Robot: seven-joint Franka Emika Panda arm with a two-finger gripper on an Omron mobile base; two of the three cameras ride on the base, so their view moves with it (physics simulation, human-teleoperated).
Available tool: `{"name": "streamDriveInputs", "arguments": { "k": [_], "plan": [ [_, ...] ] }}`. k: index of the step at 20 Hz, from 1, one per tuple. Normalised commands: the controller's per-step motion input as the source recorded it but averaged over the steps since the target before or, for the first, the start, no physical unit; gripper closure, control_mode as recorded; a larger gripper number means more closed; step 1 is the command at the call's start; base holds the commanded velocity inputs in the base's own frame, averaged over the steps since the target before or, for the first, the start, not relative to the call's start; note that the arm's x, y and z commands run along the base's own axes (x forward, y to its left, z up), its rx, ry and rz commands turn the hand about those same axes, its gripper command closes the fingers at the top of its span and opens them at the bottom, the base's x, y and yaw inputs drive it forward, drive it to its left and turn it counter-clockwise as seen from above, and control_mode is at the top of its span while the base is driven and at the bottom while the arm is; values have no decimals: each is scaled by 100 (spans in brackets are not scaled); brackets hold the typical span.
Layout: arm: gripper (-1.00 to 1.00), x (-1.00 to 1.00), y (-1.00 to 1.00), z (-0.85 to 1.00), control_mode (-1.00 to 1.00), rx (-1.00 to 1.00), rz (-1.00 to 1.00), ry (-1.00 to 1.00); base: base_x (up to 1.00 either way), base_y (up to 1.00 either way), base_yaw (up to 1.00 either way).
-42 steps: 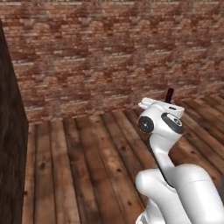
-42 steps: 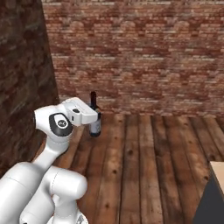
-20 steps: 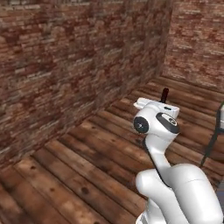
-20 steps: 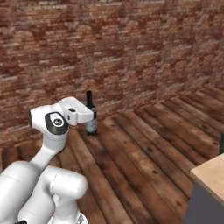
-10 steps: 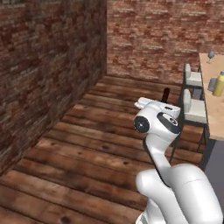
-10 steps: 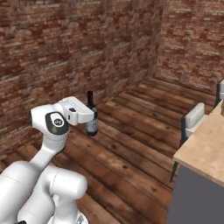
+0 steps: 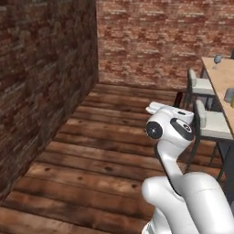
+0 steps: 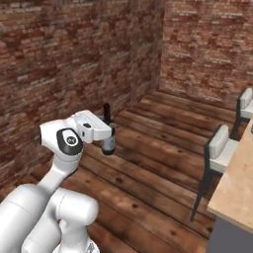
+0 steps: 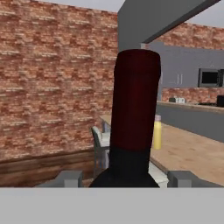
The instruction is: There is a wine glass and glass cup on the dining counter. Place the wine bottle next to the wine glass and the juice bottle next to the glass cup.
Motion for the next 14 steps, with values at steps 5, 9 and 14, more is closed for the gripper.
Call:
{"name": "streamDriveInputs", "arguments": {
  "k": [5, 9, 14],
  "plan": [
    [100, 0, 0, 0, 100, 0, 0, 0, 90, 31, -18],
    [100, 0, 0, 0, 100, 0, 0, 0, 89, 31, -20],
    [100, 0, 0, 0, 100, 0, 0, 0, 78, 32, -34]
  ]
}}
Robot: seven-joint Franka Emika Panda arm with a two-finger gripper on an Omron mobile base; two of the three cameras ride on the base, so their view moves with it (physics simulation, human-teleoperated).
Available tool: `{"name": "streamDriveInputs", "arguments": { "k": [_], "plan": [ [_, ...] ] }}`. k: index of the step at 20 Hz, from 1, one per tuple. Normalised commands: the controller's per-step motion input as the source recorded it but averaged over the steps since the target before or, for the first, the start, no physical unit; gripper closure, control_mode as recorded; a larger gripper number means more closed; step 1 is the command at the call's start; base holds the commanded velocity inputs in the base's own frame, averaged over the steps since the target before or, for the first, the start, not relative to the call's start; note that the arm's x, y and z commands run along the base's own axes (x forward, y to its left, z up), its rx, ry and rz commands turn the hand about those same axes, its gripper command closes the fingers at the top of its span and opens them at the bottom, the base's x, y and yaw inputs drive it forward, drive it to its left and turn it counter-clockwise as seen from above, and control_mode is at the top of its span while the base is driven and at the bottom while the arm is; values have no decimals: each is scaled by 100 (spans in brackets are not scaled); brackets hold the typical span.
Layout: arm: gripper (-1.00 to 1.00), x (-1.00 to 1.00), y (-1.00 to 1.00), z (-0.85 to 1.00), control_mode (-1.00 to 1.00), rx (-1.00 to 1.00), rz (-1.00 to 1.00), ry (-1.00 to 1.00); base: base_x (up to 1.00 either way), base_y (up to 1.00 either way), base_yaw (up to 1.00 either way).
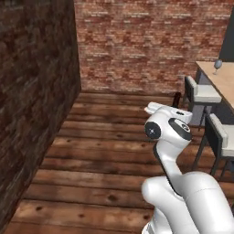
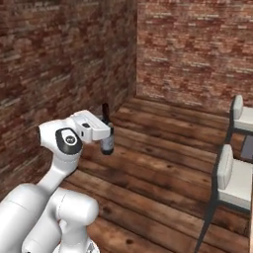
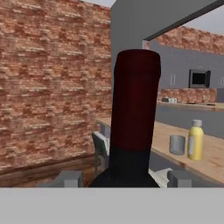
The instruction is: There is a wine glass and glass cup on the dining counter. Place the wine bottle next to the wine glass and the juice bottle next to the glass cup.
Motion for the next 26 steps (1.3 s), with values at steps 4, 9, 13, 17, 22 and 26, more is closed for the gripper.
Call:
{"name": "streamDriveInputs", "arguments": {
  "k": [4, 9, 13, 17, 22, 26],
  "plan": [
    [100, 0, 0, 0, 100, 0, 0, 0, 69, 32, -43],
    [100, 0, 0, 0, 100, 0, 0, 0, 72, 32, -40],
    [100, 0, 0, 0, 100, 0, 0, 0, 78, 30, -32],
    [100, 0, 0, 0, 100, 0, 0, 0, 80, 30, -27],
    [100, 0, 0, 0, 100, 0, 0, 0, 81, 33, -29],
    [100, 0, 0, 0, 100, 0, 0, 0, 77, 36, -33]
  ]
}}
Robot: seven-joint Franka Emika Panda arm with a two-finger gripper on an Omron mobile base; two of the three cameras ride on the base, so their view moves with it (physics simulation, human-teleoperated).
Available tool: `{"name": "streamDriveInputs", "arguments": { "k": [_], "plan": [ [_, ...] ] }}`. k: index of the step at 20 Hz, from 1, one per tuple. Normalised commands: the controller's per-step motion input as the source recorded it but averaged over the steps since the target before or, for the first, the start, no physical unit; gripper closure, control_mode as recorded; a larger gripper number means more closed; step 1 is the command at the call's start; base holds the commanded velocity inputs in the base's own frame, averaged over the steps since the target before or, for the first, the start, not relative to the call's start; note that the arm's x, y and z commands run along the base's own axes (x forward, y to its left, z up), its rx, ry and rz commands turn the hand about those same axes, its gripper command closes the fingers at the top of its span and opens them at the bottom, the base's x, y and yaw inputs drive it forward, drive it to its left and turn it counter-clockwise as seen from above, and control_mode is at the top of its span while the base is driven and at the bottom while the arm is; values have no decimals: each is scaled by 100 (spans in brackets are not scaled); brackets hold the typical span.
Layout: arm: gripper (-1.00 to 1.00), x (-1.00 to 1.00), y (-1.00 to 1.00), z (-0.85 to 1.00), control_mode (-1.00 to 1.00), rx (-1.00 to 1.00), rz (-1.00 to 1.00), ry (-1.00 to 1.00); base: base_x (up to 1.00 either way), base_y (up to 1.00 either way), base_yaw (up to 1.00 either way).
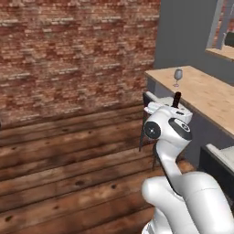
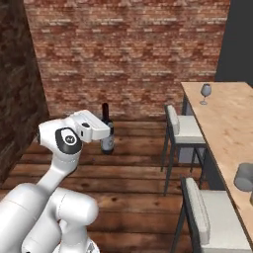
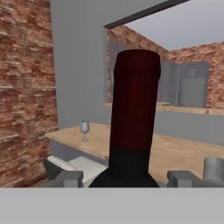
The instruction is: There is a wine glass and glass cup on the dining counter. Place the wine bottle next to the wine glass and the juice bottle next to the glass cup.
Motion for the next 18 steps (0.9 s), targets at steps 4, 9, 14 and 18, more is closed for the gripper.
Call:
{"name": "streamDriveInputs", "arguments": {
  "k": [4, 9, 14, 18],
  "plan": [
    [100, 0, 0, 0, 100, 0, 0, 0, 67, 39, -42],
    [100, 0, 0, 0, 100, 0, 0, 0, 62, 40, -48],
    [100, 0, 0, 0, 100, 0, 0, 0, 58, 40, -50],
    [100, 0, 0, 0, 100, 0, 0, 0, 41, 38, -60]
  ]
}}
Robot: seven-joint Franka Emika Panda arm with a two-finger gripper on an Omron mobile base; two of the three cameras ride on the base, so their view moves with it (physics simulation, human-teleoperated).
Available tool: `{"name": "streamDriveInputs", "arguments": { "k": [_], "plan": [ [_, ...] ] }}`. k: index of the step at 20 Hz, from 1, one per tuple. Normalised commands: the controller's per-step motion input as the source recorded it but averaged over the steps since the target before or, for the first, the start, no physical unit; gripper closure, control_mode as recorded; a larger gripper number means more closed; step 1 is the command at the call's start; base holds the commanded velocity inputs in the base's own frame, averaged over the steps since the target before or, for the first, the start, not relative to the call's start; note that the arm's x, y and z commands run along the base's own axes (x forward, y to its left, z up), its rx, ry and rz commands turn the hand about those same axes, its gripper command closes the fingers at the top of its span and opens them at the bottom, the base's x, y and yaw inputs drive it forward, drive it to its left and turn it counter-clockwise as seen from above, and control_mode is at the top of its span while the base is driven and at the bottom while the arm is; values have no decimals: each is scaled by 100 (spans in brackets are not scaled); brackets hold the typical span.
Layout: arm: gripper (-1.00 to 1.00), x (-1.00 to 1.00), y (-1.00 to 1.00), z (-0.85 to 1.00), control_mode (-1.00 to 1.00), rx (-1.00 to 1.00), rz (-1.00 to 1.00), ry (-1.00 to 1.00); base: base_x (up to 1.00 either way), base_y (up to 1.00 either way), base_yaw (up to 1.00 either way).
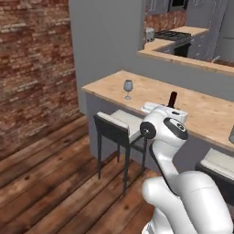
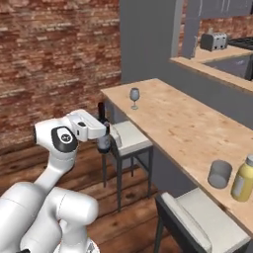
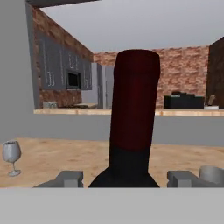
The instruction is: There is a wine glass and glass cup on the dining counter. Place the wine bottle next to the wine glass and the juice bottle next to the glass cup.
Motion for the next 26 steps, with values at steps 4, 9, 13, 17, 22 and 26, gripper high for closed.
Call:
{"name": "streamDriveInputs", "arguments": {
  "k": [4, 9, 13, 17, 22, 26],
  "plan": [
    [100, 0, 0, 0, 100, 0, 0, 0, 37, 43, -55],
    [100, 0, 0, 0, 100, 0, 0, 0, 23, 60, -37],
    [100, 0, 0, 0, 100, 0, 0, 0, 14, 71, -20],
    [100, 0, 0, 0, 100, 0, 0, 0, 21, 78, -6],
    [100, 0, 0, 0, 100, 0, 0, 0, 29, 67, 0],
    [100, 0, 0, 0, 100, 0, 0, 0, 42, 23, 4]
  ]
}}
